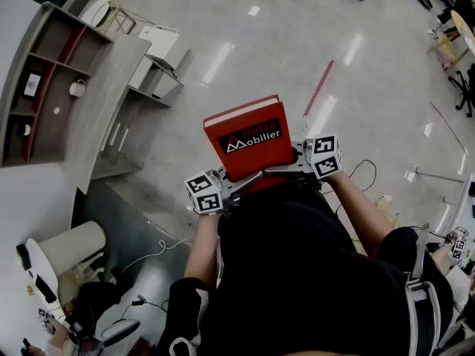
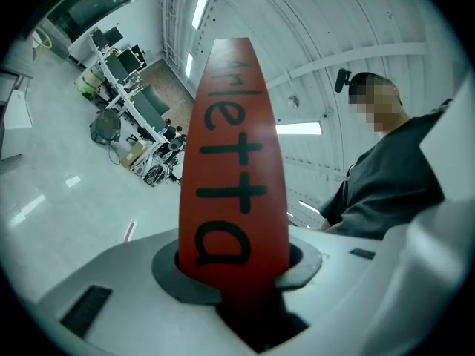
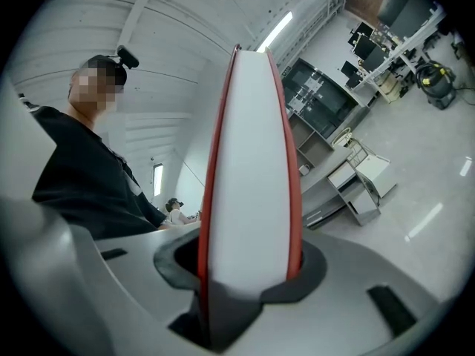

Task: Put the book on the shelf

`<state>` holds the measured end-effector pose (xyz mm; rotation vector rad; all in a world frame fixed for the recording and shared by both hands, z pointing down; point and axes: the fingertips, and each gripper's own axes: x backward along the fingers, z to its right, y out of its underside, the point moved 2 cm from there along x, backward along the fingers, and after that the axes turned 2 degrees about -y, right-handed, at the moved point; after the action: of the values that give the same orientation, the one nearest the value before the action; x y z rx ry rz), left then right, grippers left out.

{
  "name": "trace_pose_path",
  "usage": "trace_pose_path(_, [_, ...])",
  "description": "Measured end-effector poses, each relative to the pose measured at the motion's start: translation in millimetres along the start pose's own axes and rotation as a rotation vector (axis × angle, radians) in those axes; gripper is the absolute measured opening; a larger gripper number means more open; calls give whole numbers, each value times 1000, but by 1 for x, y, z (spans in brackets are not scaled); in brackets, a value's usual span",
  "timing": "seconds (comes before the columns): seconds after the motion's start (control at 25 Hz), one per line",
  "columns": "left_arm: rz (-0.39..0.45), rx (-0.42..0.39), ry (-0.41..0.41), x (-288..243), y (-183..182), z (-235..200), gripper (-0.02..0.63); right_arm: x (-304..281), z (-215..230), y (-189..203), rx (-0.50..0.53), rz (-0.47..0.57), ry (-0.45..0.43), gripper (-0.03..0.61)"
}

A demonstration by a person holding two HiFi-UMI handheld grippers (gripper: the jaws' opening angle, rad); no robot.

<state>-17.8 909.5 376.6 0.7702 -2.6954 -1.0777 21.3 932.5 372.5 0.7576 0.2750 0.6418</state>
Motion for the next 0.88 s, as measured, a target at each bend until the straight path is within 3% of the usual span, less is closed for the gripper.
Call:
trace_pose_path(0.44, [-41, 27, -11, -20, -2, -24, 156, 17, 28, 1, -31, 9, 34, 163])
trace_pose_path(0.88, [-35, 47, -15, -24, -67, -100, 156, 7, 107, -58, -46, 40, 77, 171])
